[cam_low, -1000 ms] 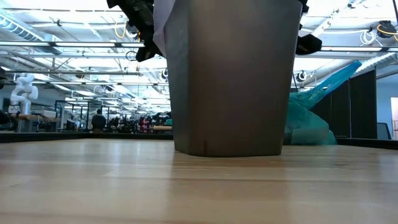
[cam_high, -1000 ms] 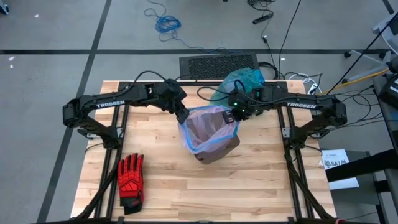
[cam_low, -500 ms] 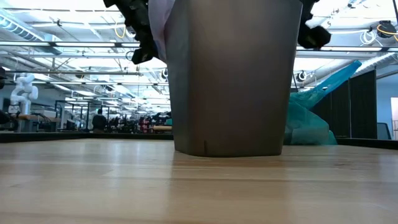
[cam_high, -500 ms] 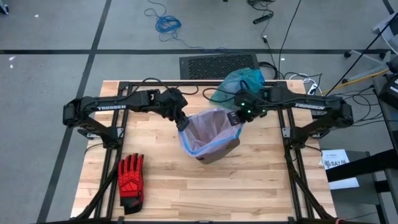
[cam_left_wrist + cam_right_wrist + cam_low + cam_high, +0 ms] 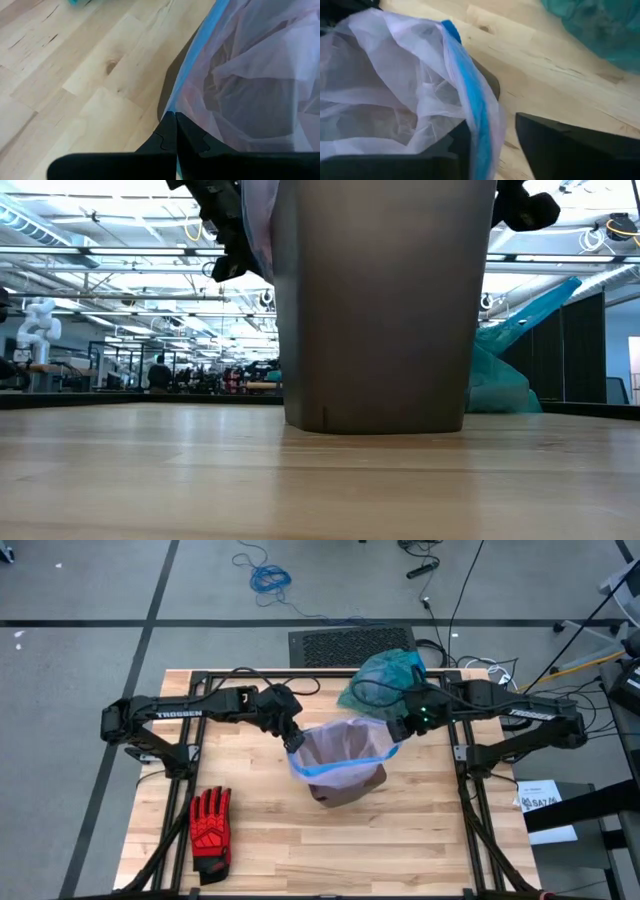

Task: Place trash/remove bag and relplace
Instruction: Put the pink trash bag into the trash bin

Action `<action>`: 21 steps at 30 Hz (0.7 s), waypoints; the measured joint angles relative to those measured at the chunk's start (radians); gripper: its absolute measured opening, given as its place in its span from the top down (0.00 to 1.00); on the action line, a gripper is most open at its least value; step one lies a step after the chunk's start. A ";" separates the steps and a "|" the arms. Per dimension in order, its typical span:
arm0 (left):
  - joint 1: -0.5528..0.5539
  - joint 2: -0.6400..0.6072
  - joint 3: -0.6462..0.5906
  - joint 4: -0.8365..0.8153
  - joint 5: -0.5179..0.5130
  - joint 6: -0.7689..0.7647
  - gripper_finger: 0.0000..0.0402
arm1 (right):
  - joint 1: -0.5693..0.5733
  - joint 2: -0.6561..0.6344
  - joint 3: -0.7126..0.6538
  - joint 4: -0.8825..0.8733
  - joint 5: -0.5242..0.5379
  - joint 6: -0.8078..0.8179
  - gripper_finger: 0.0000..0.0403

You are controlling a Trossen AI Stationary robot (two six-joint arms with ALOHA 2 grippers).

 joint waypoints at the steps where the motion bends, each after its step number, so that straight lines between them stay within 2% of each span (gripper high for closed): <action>1: 0.000 0.000 0.000 0.000 0.000 0.000 1.00 | 0.003 0.005 0.000 0.000 -0.004 0.002 0.66; 5: 0.000 0.000 0.000 0.001 -0.001 0.000 1.00 | 0.003 0.047 -0.001 0.009 -0.097 -0.016 0.56; 8: 0.000 0.000 0.000 0.005 -0.003 0.000 1.00 | 0.003 0.055 -0.002 0.111 -0.189 -0.069 0.55; 10: 0.000 0.000 0.000 0.006 -0.007 0.000 1.00 | 0.003 0.042 -0.002 0.182 -0.213 -0.077 0.56; 15: -0.001 0.000 0.000 0.006 -0.009 0.000 1.00 | -0.028 -0.022 -0.001 0.196 -0.180 -0.040 0.58; 21: -0.002 0.000 0.000 0.006 -0.009 0.000 1.00 | -0.049 -0.071 -0.001 0.032 -0.094 0.047 0.51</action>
